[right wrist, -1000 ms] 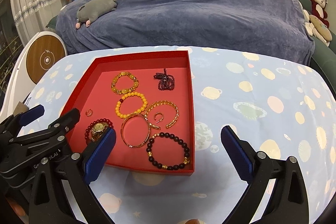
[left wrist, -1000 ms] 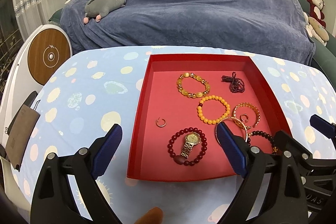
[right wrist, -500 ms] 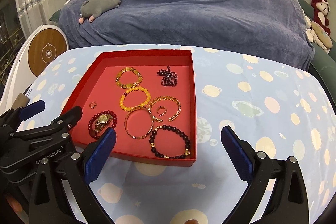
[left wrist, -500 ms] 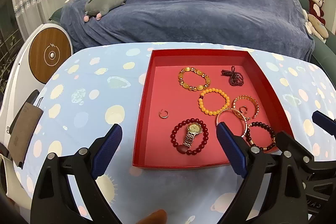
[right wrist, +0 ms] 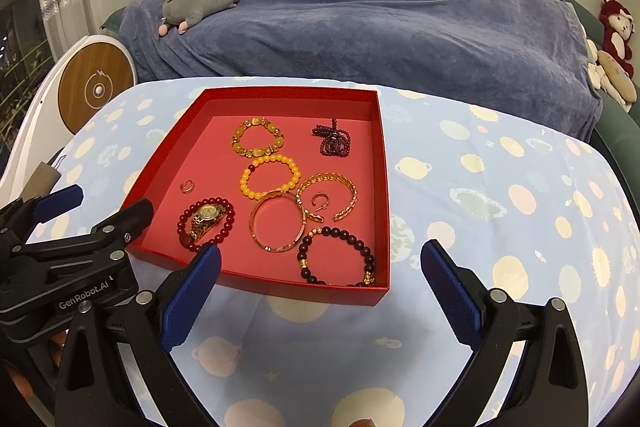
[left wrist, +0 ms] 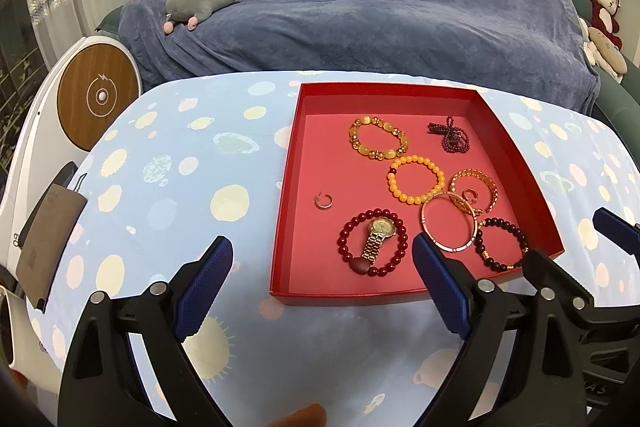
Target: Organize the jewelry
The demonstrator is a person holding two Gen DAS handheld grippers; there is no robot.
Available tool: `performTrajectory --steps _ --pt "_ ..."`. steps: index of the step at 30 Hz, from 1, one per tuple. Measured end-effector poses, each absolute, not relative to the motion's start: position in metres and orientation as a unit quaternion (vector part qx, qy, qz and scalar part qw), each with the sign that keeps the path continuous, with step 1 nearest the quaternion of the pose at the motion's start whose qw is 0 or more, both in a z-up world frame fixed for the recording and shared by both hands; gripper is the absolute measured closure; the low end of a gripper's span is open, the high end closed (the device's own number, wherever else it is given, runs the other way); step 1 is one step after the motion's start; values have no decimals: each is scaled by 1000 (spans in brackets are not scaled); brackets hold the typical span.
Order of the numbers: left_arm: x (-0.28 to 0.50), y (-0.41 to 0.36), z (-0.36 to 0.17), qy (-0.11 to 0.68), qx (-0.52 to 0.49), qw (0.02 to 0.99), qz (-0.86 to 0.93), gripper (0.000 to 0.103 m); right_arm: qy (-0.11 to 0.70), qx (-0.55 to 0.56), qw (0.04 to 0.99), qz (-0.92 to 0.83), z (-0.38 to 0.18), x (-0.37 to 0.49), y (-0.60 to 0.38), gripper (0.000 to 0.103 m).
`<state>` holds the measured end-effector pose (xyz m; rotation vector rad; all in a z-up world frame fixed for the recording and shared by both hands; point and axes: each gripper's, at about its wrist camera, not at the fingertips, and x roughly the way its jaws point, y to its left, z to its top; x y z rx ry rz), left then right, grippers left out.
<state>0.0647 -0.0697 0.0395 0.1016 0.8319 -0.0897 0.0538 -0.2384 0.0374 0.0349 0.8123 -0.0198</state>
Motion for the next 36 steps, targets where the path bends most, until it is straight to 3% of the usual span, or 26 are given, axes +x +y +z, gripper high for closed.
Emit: performTrajectory --steps 36 --pt "69 -72 37 415 44 908 -39 15 399 17 917 -18 37 55 -245 7"
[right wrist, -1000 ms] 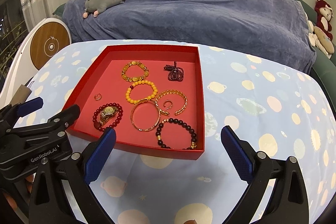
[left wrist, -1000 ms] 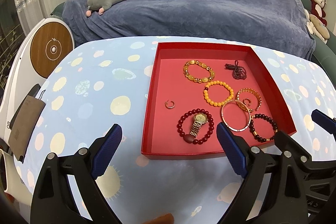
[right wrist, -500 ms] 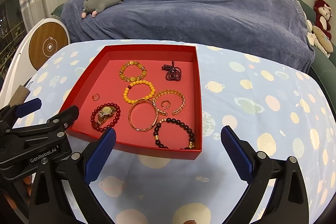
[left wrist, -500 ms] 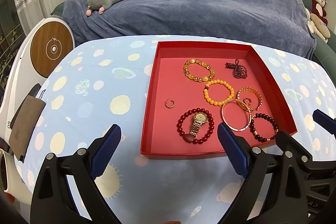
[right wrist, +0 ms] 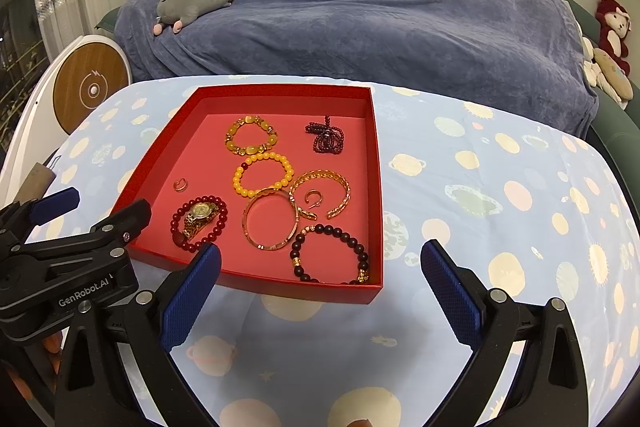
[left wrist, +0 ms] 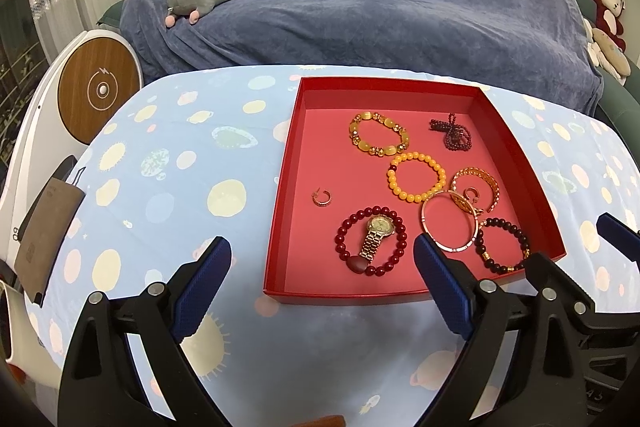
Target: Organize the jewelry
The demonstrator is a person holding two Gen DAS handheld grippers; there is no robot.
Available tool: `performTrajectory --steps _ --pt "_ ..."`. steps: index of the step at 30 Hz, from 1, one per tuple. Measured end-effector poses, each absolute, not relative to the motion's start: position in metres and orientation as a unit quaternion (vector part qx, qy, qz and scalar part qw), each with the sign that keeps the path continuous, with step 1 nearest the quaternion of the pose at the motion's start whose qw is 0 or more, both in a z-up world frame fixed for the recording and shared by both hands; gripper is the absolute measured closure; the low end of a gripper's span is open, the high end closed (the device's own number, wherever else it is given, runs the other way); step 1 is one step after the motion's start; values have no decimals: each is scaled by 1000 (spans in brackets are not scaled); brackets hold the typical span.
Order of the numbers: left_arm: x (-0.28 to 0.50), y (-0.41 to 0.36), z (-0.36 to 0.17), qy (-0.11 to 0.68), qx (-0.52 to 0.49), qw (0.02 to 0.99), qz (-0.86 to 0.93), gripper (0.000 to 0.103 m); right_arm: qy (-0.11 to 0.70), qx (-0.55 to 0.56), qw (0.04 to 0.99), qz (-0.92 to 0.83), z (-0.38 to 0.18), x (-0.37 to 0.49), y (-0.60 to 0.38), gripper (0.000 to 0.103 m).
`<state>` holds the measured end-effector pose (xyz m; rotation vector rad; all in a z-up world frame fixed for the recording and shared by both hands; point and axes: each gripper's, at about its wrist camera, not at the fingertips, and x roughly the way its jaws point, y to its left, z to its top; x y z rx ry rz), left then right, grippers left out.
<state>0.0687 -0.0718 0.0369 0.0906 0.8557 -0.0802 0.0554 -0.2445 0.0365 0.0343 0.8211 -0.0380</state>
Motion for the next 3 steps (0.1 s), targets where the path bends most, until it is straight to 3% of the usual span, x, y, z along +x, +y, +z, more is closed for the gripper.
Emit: performTrajectory --steps 3 --pt "70 -72 37 417 43 907 -41 15 399 16 917 -20 36 55 -245 7"
